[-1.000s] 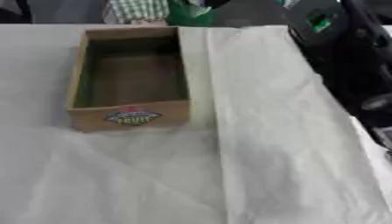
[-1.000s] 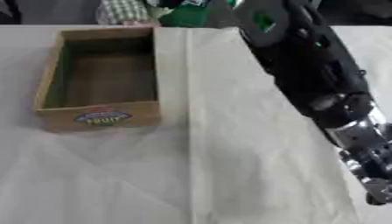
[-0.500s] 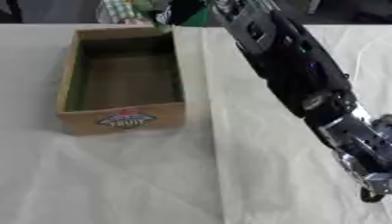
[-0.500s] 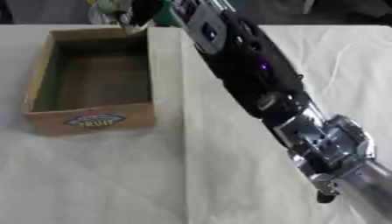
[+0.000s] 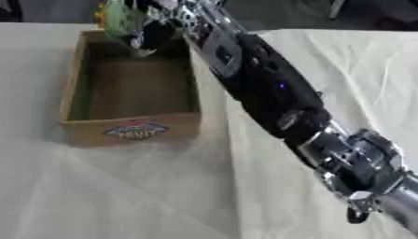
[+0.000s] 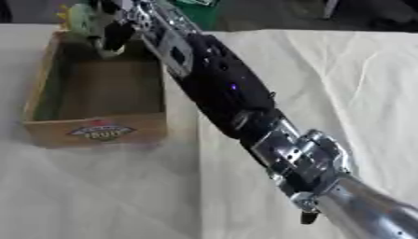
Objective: Pick up objects on the table and place them in the box.
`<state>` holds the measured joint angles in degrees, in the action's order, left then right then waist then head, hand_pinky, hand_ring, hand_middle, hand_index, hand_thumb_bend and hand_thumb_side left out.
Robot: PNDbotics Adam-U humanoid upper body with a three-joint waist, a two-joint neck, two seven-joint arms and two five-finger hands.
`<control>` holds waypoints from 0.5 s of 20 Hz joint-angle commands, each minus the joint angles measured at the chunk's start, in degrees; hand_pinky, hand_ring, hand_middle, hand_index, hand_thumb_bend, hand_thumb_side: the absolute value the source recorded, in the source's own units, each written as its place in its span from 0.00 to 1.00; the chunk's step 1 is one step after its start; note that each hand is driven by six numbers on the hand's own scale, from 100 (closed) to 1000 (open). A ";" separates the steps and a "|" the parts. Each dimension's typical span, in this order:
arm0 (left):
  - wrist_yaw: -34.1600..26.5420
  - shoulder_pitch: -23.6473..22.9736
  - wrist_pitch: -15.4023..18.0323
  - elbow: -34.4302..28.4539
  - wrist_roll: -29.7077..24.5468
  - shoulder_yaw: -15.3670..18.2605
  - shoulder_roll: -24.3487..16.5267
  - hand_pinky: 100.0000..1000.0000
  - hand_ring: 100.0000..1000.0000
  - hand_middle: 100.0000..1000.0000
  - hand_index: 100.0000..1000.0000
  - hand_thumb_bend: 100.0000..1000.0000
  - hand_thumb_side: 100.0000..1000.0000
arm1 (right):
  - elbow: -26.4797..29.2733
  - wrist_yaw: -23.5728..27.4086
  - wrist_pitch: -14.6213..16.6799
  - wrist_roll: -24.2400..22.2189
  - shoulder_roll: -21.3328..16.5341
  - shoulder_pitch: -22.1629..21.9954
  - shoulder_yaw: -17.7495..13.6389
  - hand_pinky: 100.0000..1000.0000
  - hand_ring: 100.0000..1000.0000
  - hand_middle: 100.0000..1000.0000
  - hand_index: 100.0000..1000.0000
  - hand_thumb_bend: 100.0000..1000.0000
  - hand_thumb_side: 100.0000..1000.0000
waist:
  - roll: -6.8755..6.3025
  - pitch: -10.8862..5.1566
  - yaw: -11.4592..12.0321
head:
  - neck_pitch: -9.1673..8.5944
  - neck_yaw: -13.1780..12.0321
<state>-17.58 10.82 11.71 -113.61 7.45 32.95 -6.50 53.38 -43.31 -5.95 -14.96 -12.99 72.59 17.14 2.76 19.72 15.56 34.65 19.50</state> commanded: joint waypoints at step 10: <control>-0.22 0.76 -0.11 -0.98 -0.32 -0.03 -0.82 0.74 0.48 0.47 0.67 0.00 0.52 | -8.20 -11.03 6.12 -1.27 2.45 2.07 -2.79 0.87 0.87 0.75 0.88 0.31 0.51 | -0.01 -0.99 0.17 | -1.03 0.58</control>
<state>-17.78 11.16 11.60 -113.61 7.25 32.95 -6.50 44.49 -52.98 -0.25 -15.50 -10.30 72.84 14.97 3.20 19.74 15.65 34.27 20.11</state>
